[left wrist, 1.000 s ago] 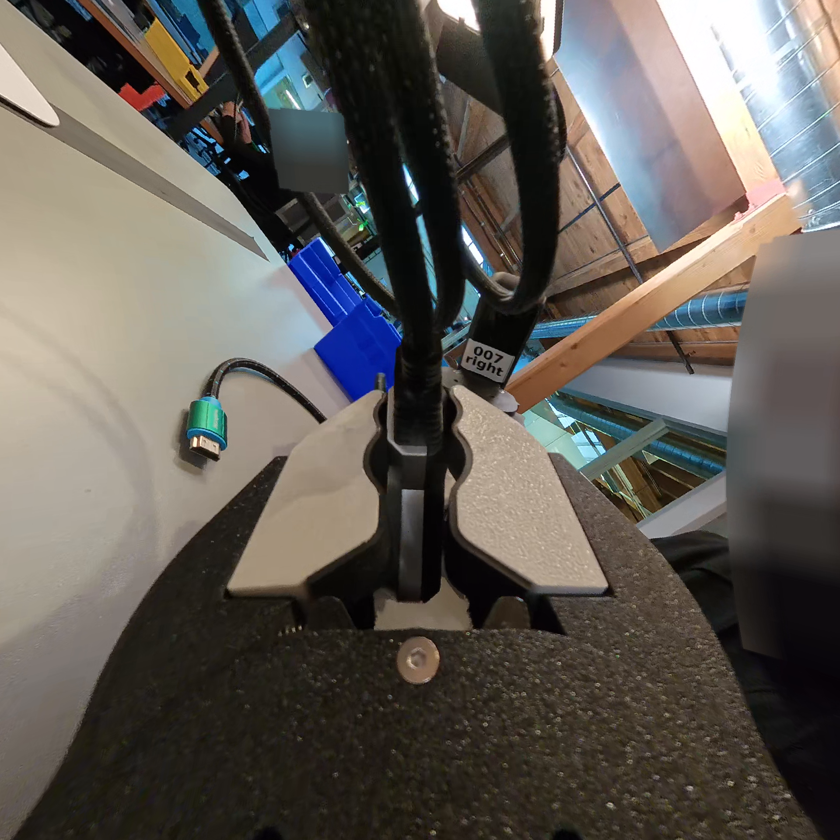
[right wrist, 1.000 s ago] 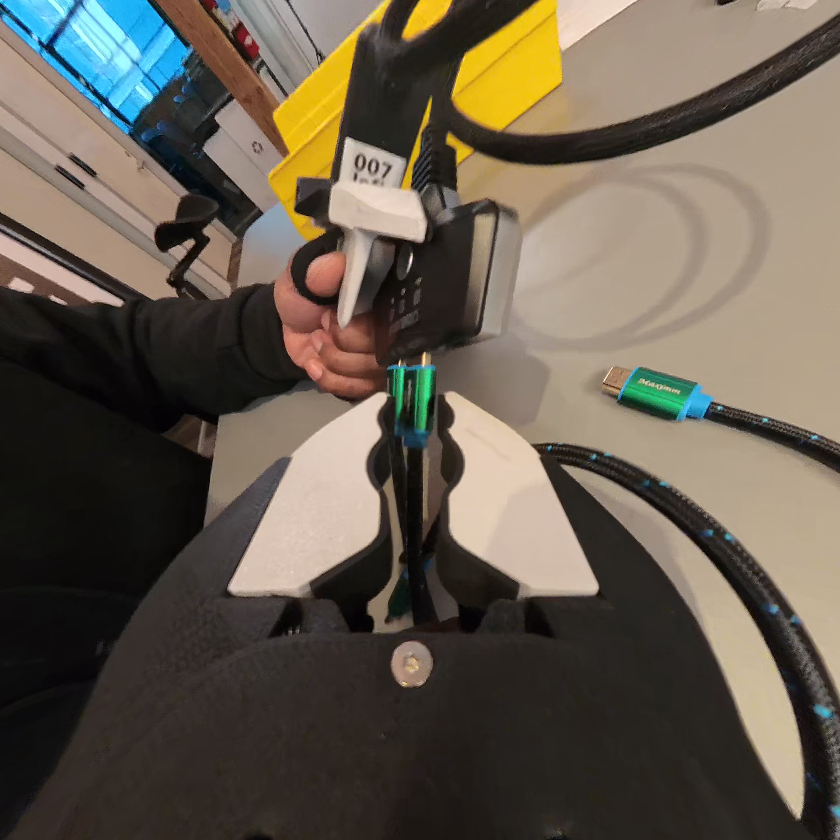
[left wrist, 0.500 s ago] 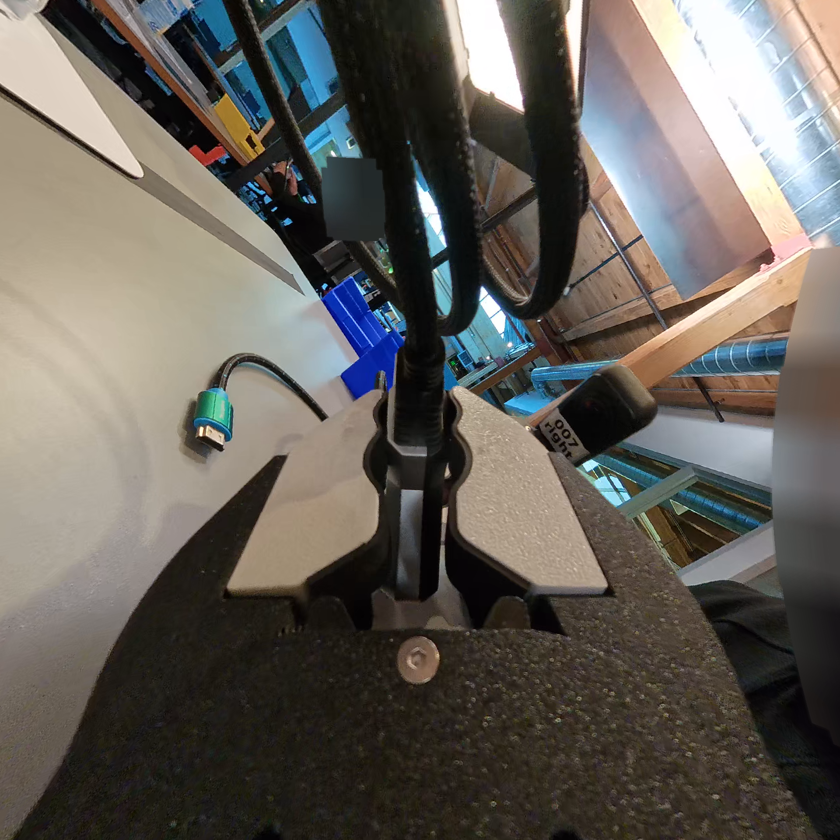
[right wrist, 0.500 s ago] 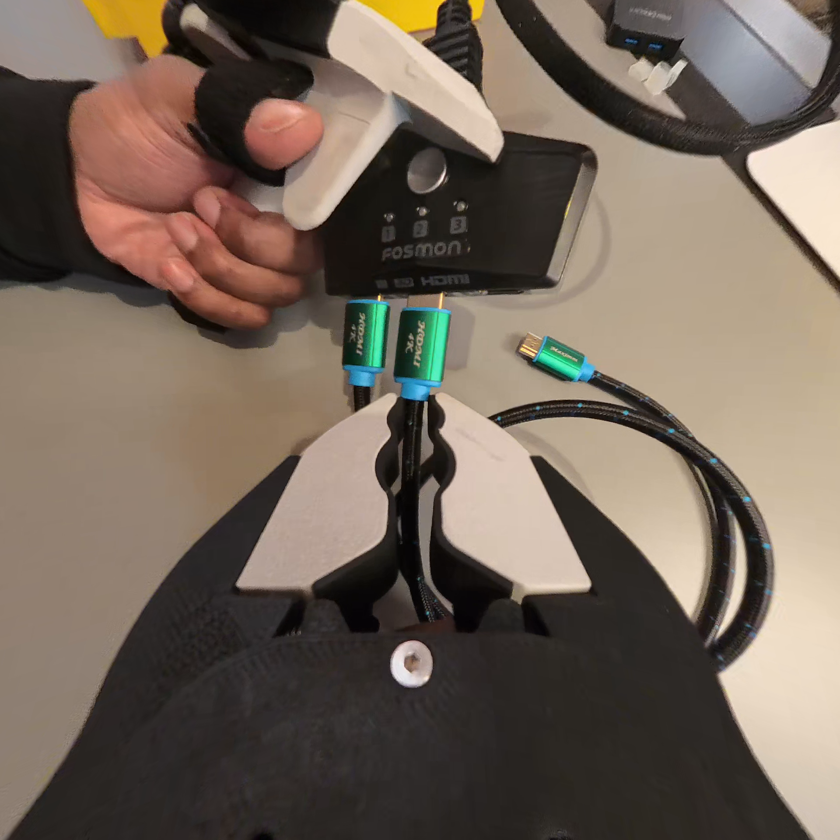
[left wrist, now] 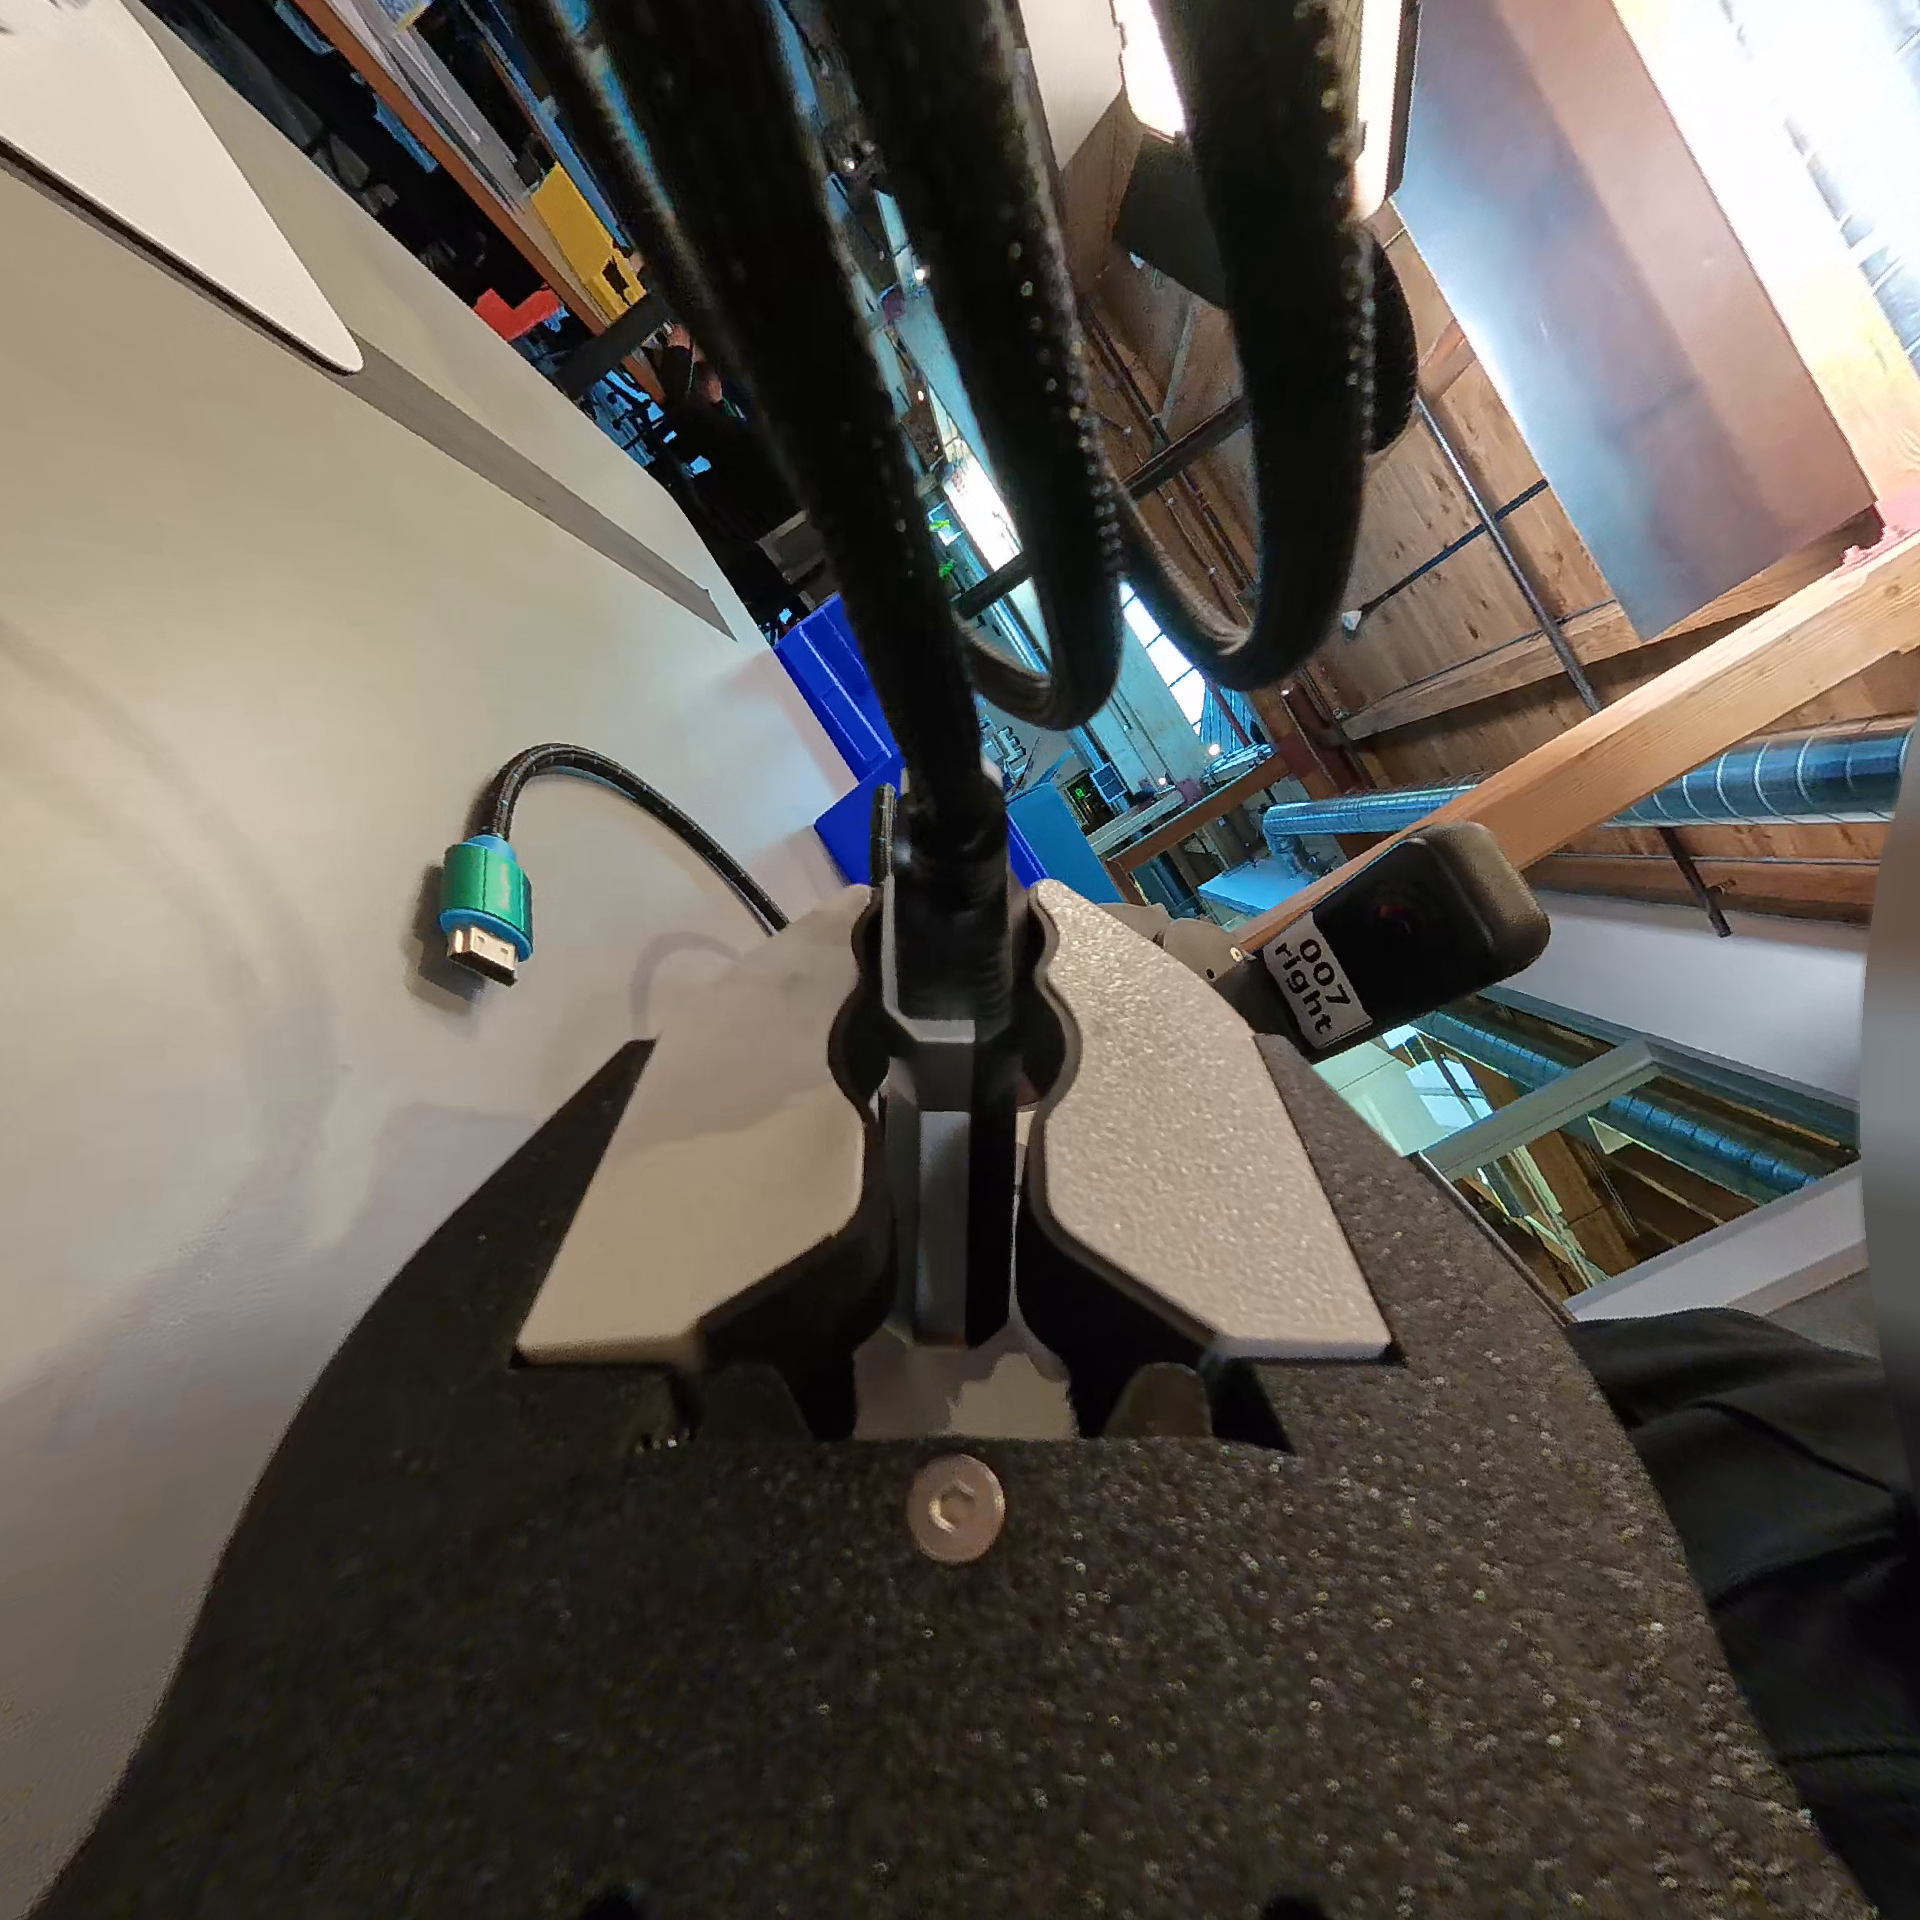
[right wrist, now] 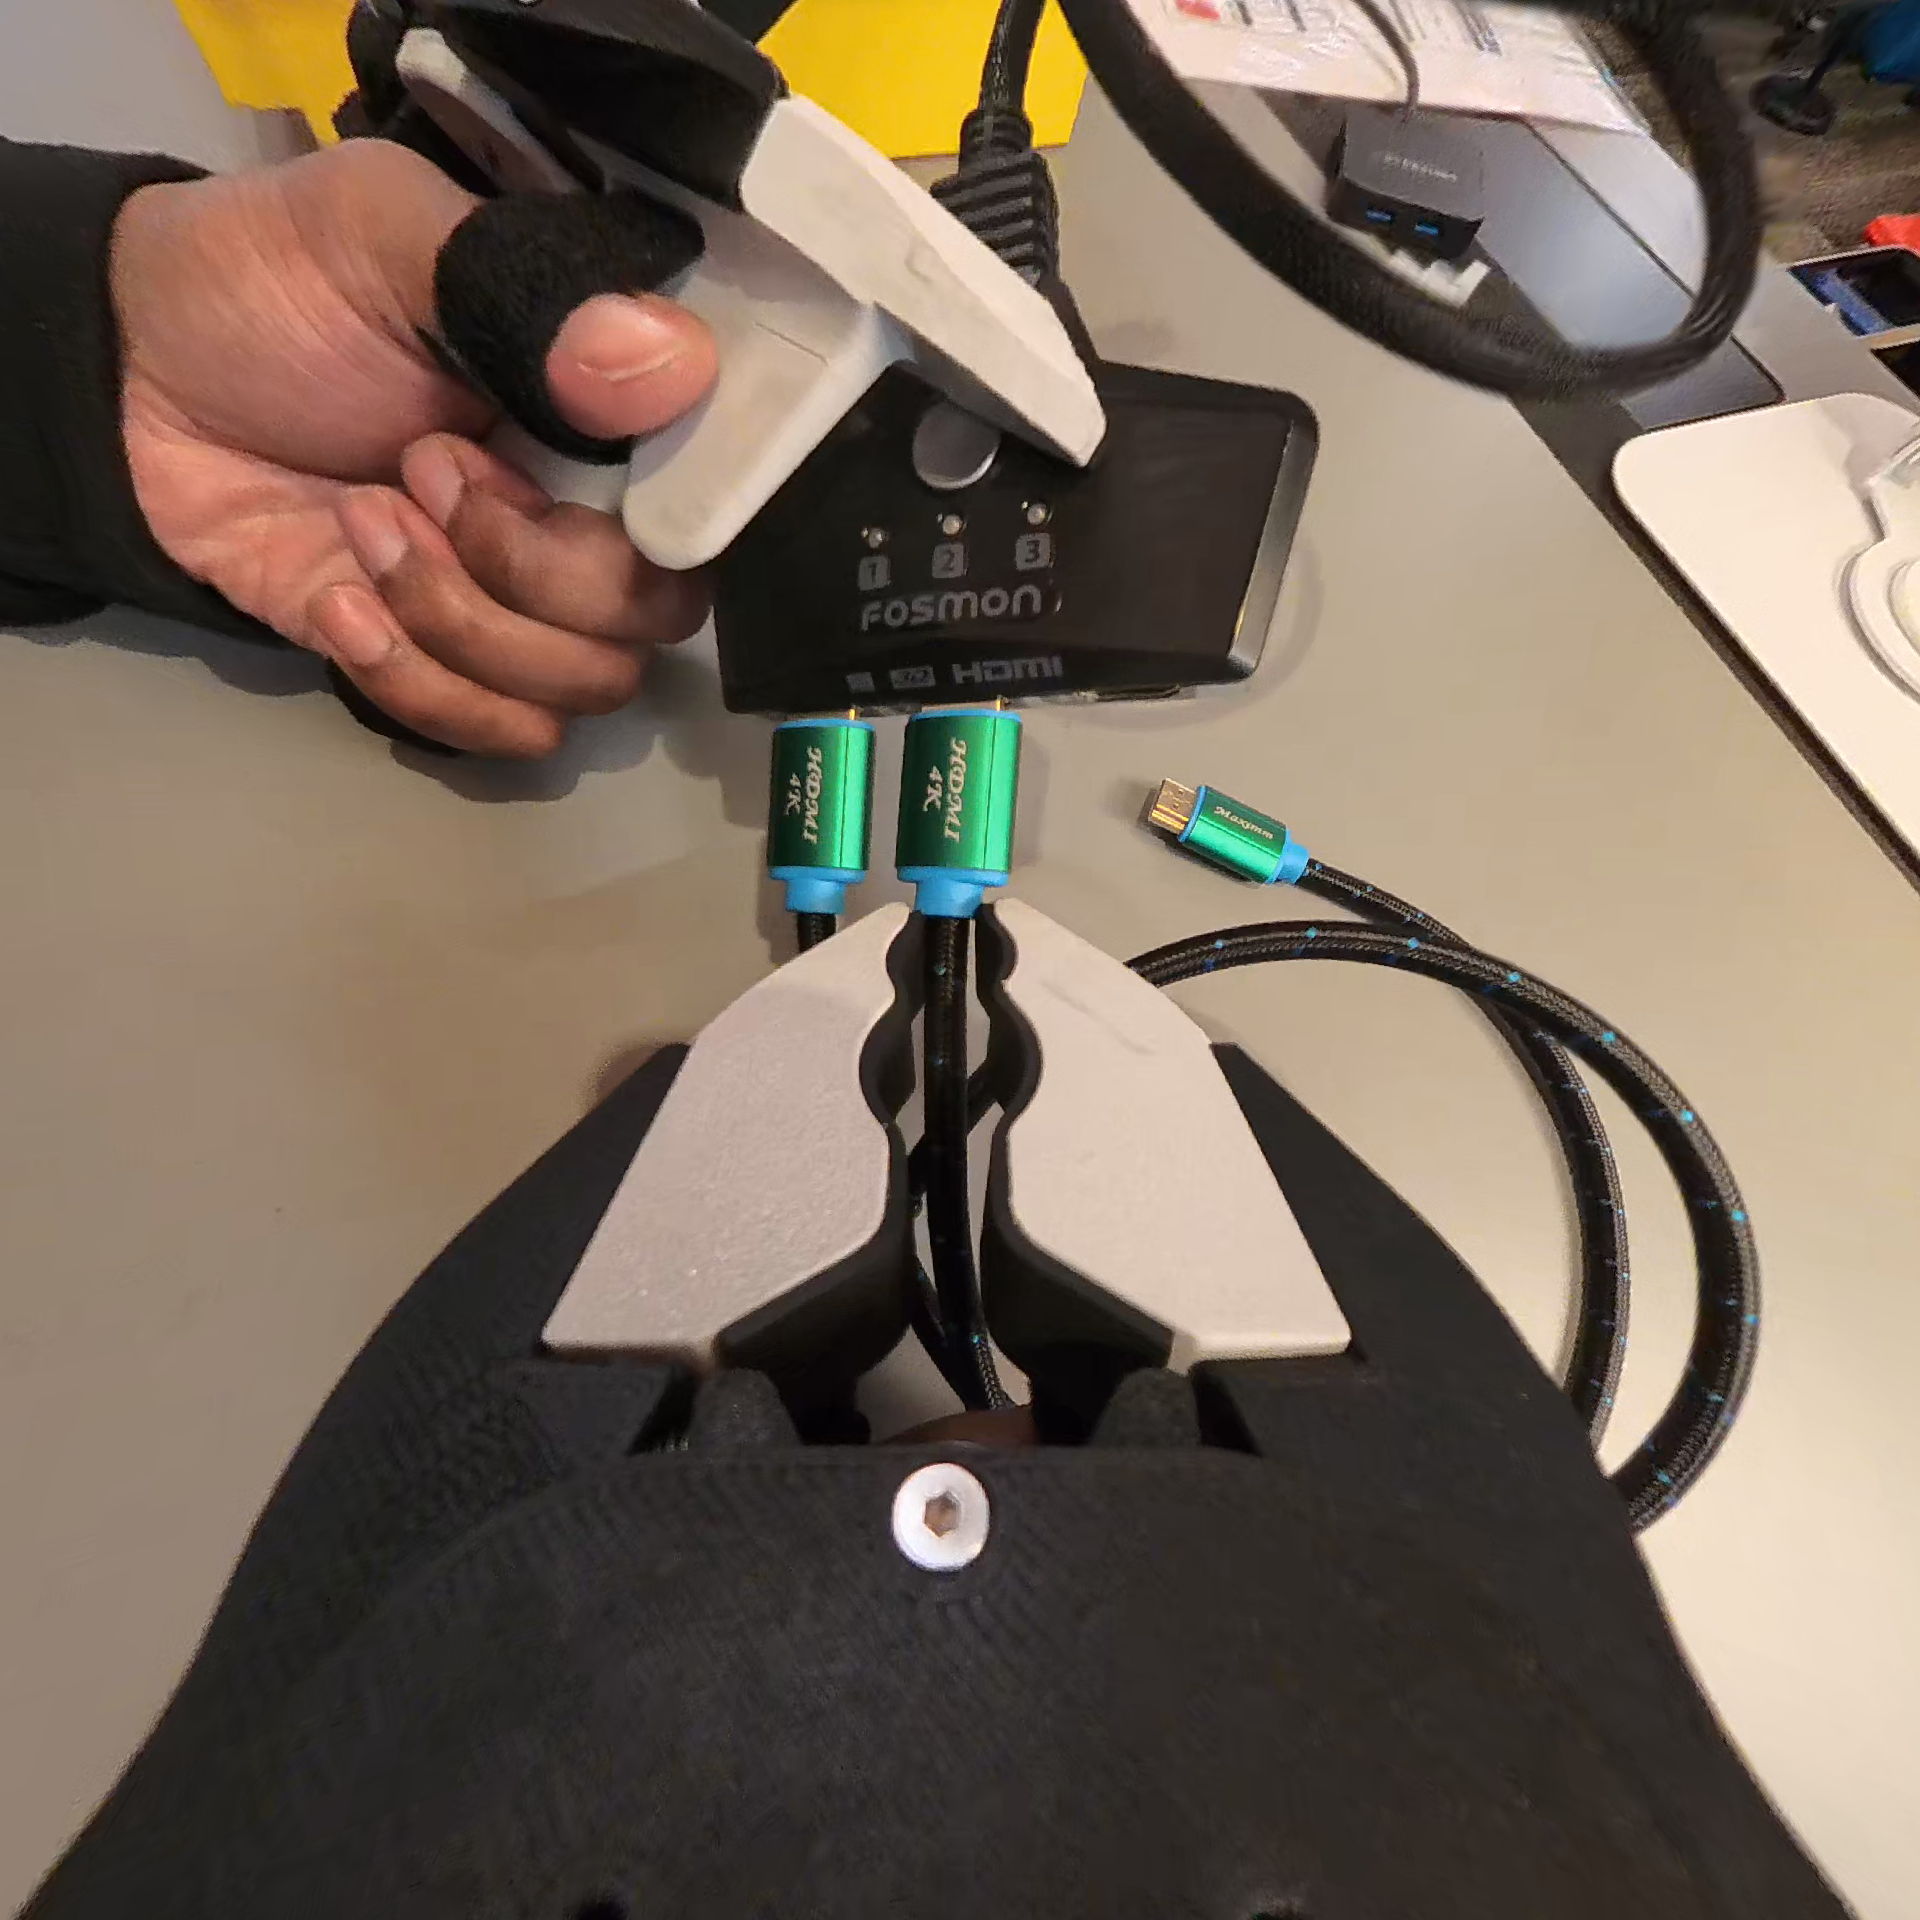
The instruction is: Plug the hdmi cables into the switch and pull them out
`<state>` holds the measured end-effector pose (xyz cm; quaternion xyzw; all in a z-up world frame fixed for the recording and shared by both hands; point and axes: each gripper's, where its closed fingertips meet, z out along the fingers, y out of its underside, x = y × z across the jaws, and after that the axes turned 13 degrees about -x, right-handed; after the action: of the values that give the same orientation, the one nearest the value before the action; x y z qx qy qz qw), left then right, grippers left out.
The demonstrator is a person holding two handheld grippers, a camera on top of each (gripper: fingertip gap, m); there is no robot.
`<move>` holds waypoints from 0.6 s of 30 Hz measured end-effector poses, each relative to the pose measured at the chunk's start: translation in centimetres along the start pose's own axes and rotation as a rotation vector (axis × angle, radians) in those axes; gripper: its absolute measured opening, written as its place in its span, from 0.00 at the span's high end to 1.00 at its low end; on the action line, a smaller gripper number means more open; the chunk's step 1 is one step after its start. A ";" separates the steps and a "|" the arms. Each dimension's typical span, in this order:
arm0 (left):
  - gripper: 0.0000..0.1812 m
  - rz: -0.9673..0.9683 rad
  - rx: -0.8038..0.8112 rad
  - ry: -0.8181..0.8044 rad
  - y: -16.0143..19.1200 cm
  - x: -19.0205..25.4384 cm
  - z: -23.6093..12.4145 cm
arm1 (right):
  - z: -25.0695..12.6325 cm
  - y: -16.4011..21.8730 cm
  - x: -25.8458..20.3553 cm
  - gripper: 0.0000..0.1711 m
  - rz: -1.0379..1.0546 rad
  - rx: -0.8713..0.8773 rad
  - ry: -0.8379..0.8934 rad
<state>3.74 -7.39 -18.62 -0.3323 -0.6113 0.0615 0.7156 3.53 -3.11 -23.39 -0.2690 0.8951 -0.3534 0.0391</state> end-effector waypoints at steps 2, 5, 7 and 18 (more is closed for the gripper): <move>0.87 -0.019 0.000 -0.003 0.0 -0.2 0.0 | 0.0 0.1 0.0 0.95 0.006 -0.005 -0.009; 0.87 -0.064 -0.017 -0.029 0.2 -0.9 0.1 | 0.1 0.5 0.1 0.95 0.047 -0.012 -0.035; 0.83 -0.065 -0.051 -0.101 0.6 -1.8 0.3 | 0.1 0.6 0.3 0.95 0.084 -0.009 -0.051; 0.68 0.148 -0.568 -0.400 5.8 -3.7 -0.6 | 0.5 2.7 -0.6 0.96 0.091 -0.106 -0.152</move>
<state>5.18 -5.01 -24.91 -0.5428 -0.7063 0.0044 0.4545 2.90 -1.45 -25.58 -0.2559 0.9182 -0.2821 0.1087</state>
